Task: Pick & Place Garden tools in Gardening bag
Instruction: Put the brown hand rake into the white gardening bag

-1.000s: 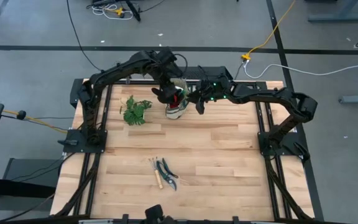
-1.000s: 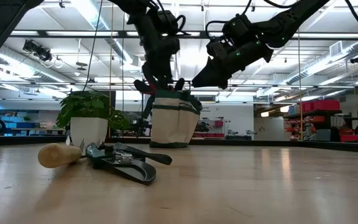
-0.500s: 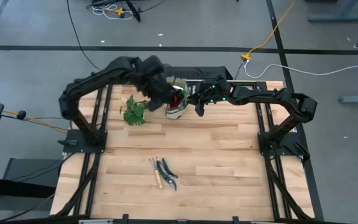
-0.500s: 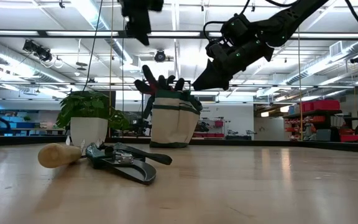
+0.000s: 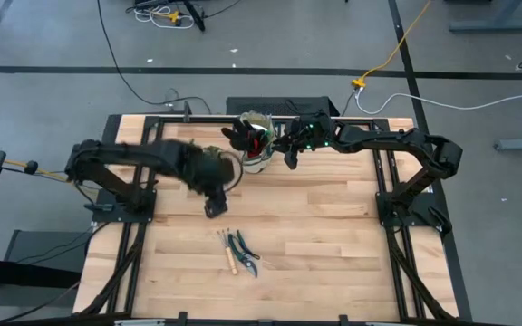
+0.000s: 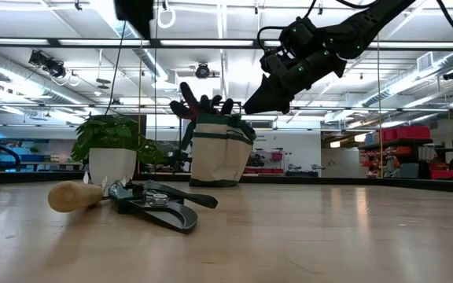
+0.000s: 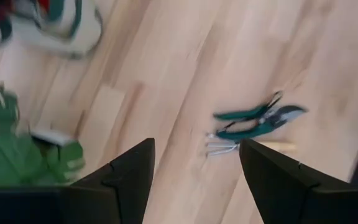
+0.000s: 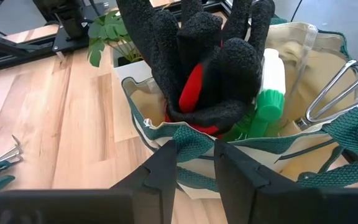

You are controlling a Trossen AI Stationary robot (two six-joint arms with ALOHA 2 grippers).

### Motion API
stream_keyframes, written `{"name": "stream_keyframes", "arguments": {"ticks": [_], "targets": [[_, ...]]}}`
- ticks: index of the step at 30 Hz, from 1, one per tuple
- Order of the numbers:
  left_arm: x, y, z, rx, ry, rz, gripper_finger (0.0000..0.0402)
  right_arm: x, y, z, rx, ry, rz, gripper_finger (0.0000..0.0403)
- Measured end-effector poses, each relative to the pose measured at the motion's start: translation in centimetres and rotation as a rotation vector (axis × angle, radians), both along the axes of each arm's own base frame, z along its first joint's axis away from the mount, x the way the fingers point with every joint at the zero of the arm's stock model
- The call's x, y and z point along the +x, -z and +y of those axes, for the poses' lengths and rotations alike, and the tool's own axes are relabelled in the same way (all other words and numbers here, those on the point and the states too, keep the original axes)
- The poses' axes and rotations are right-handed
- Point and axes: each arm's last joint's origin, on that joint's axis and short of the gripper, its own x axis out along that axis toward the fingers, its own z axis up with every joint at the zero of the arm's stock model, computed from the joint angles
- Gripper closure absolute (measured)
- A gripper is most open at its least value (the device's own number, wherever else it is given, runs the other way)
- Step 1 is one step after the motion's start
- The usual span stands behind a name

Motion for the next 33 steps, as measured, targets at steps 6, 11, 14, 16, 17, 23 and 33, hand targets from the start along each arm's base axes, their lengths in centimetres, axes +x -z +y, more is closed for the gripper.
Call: {"name": "stream_keyframes", "arguments": {"ticks": [6, 11, 14, 16, 17, 23, 33], "targets": [[-0.4, 3.7, -4.5, 0.045, -0.066, 0.016, 0.0161, 0.0, 0.0, 0.0, 0.000, 0.000, 0.000, 0.0295], [-0.8, 7.1, -7.2, 0.048, -0.130, -0.028, 0.0161, 0.0, 0.0, 0.0, 0.000, 0.000, 0.000, 0.0295], [-1.4, 9.7, -8.1, 0.029, -0.171, -0.029, 0.0161, 0.0, 0.0, 0.0, 0.003, 0.001, 0.000, 0.0295], [-2.1, 11.4, -8.4, 0.031, -0.200, 0.011, 0.0161, 0.0, 0.0, 0.0, 0.003, 0.001, 0.000, 0.0295], [-2.5, 12.3, -8.4, 0.033, -0.227, 0.031, 0.0161, 0.0, 0.0, 0.0, 0.003, 0.001, 0.000, 0.0295], [-4.2, 16.3, -8.4, 0.025, -0.323, 0.060, 0.0161, 0.0, 0.0, 0.0, 0.003, 0.001, 0.000, 0.0295], [-4.1, 19.9, -8.6, -0.084, -0.285, -0.096, 0.0161, 0.0, -0.1, 0.0, -0.006, -0.001, -0.010, 0.0295]]}}
